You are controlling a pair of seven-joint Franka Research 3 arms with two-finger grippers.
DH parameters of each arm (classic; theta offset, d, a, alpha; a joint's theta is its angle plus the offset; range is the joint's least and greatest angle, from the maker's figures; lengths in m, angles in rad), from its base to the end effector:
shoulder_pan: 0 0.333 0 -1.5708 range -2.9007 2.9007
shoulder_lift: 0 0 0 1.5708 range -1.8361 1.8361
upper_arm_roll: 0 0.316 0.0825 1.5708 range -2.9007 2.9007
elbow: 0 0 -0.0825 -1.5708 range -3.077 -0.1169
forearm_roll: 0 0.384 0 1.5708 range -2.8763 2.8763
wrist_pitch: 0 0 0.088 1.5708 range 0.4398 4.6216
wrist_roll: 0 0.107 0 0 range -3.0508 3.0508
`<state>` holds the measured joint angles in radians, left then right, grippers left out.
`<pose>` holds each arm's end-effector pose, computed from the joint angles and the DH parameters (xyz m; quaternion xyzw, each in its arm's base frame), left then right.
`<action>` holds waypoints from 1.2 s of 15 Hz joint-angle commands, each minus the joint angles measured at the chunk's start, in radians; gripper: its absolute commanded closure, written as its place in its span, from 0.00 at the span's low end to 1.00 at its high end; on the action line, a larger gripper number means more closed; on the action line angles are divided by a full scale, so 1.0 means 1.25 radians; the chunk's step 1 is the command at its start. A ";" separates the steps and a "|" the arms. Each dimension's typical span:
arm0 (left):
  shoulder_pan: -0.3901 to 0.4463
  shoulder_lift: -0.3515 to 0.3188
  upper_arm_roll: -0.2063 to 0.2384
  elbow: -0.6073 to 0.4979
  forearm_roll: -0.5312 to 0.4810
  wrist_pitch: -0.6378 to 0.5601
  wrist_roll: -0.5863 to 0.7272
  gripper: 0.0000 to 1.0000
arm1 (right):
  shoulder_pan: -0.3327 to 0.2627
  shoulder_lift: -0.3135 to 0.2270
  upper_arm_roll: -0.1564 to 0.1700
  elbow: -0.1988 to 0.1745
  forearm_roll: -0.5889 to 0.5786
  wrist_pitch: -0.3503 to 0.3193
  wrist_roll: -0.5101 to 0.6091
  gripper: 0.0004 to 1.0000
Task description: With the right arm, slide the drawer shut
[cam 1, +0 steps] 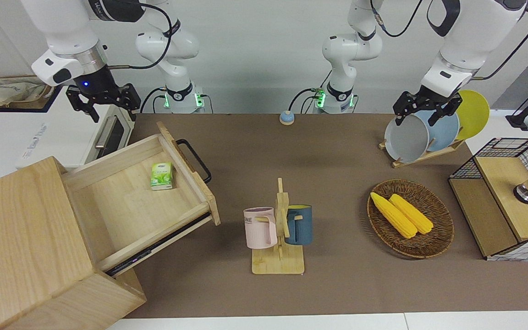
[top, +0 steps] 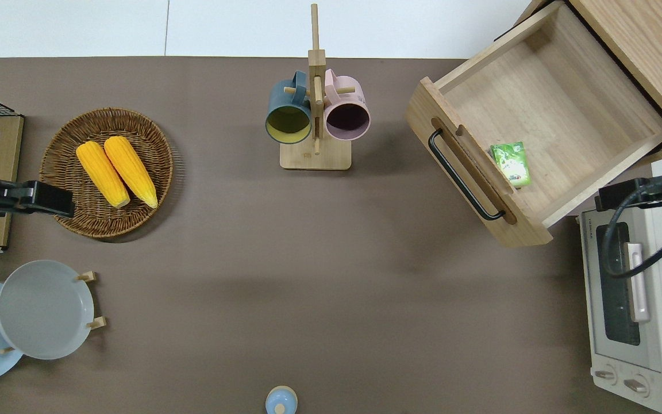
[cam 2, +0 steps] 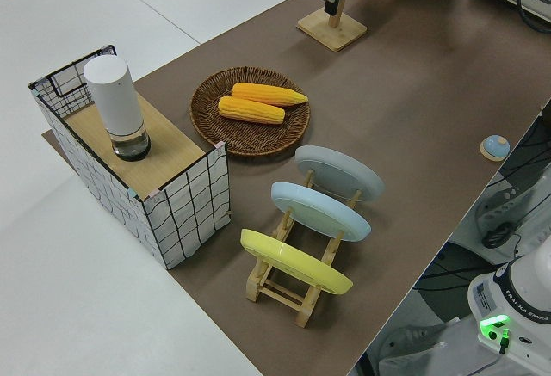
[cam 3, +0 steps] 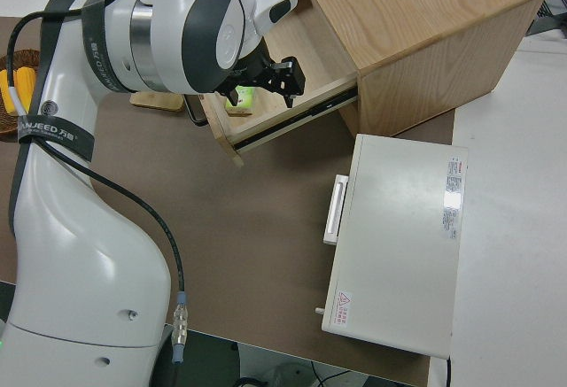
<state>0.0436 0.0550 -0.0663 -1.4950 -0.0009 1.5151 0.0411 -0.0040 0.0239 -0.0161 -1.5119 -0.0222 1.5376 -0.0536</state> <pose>0.5660 -0.0118 0.6245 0.9993 -0.0319 -0.0174 0.0024 0.5589 -0.0136 0.6360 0.9998 0.0164 0.0005 0.0113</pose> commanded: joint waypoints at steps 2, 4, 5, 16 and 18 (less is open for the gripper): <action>-0.005 -0.004 0.000 0.008 0.014 -0.014 -0.008 0.01 | -0.003 -0.001 -0.001 0.000 0.010 0.006 0.008 0.01; -0.005 -0.004 0.000 0.008 0.014 -0.014 -0.008 0.01 | -0.003 -0.001 -0.001 0.000 0.010 0.006 0.004 0.01; -0.005 -0.002 0.000 0.008 0.014 -0.014 -0.008 0.01 | -0.003 -0.001 -0.001 0.000 0.012 0.006 0.002 0.01; -0.005 -0.004 0.000 0.008 0.014 -0.014 -0.008 0.01 | -0.002 0.005 0.001 0.008 0.010 0.004 -0.025 0.01; -0.005 -0.004 0.000 0.008 0.014 -0.014 -0.008 0.01 | -0.002 0.007 -0.001 0.008 0.012 0.004 -0.025 0.03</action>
<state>0.0436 0.0550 -0.0663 -1.4950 -0.0009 1.5151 0.0411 -0.0040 0.0246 -0.0148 -1.5089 -0.0210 1.5384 -0.0626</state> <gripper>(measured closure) 0.004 0.013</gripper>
